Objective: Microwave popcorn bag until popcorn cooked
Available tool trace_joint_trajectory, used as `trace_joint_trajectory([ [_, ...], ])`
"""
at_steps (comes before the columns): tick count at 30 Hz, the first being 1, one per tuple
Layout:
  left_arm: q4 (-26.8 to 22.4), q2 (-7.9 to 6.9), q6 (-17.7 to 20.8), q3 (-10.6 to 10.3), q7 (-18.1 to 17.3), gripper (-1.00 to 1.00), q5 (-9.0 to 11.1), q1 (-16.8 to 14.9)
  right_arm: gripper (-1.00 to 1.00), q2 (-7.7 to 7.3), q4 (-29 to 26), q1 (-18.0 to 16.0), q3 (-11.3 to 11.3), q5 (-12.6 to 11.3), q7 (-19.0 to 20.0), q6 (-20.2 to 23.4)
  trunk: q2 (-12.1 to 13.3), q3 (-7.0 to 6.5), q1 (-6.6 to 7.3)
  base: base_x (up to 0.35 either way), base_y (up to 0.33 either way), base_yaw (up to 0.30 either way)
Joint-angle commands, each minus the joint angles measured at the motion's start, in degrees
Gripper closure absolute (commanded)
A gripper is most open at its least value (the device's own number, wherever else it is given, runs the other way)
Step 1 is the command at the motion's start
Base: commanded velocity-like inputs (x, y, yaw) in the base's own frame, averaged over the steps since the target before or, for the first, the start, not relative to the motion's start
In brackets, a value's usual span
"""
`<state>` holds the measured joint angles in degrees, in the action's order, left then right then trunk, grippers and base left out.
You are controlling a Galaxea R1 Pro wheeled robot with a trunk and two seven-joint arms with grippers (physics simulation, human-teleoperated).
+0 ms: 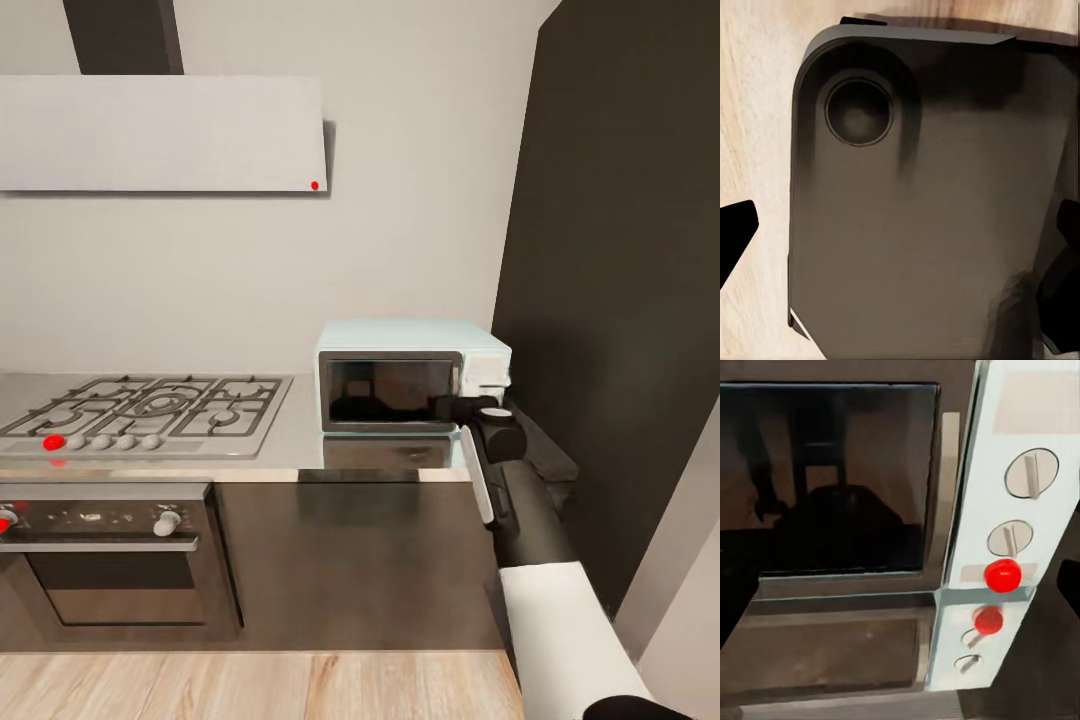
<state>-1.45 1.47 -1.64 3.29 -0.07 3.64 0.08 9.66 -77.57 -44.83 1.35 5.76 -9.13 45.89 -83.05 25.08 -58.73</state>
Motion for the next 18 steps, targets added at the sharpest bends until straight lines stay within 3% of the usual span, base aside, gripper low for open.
trace_joint_trajectory([
  [1, -0.05, 0.02, -0.14, 0.33, -0.01, -1.0, 0.55, 0.01, -1.0, 0.07, 0.78, 0.0, 0.06, 0.76, 0.09, -0.44, -0.03, 0.05, 0.0, 0.0, 0.0, 0.0],
  [5, -0.07, -0.03, -0.14, 0.55, -0.02, -1.0, 0.87, 0.01, -1.0, 0.05, 2.77, 0.01, 0.06, 0.68, 0.13, -5.74, -0.03, 0.05, 0.0, 0.083, 0.0, 0.0],
  [10, -0.06, -0.05, -0.2, 0.66, -0.02, -1.0, 0.93, 0.01, -1.0, -0.2, 7.74, 0.01, -0.06, 0.84, 0.04, -7.43, -0.03, 0.05, 0.0, 0.276, 0.0, 0.0],
  [13, -0.12, -0.06, -0.28, 0.74, 0.06, -1.0, 0.93, 0.01, -1.0, -0.62, 9.04, 0.01, -0.15, 0.73, 0.22, -9.79, -0.03, 0.05, 0.0, 0.048, 0.0, 0.0],
  [18, -0.13, -0.06, -0.29, 0.68, 0.07, -1.0, 0.93, 0.01, -1.0, -0.92, 9.22, 0.01, -0.32, 0.73, 0.21, -10.18, -0.03, 0.05, 0.0, 0.005, 0.0, 0.0],
])
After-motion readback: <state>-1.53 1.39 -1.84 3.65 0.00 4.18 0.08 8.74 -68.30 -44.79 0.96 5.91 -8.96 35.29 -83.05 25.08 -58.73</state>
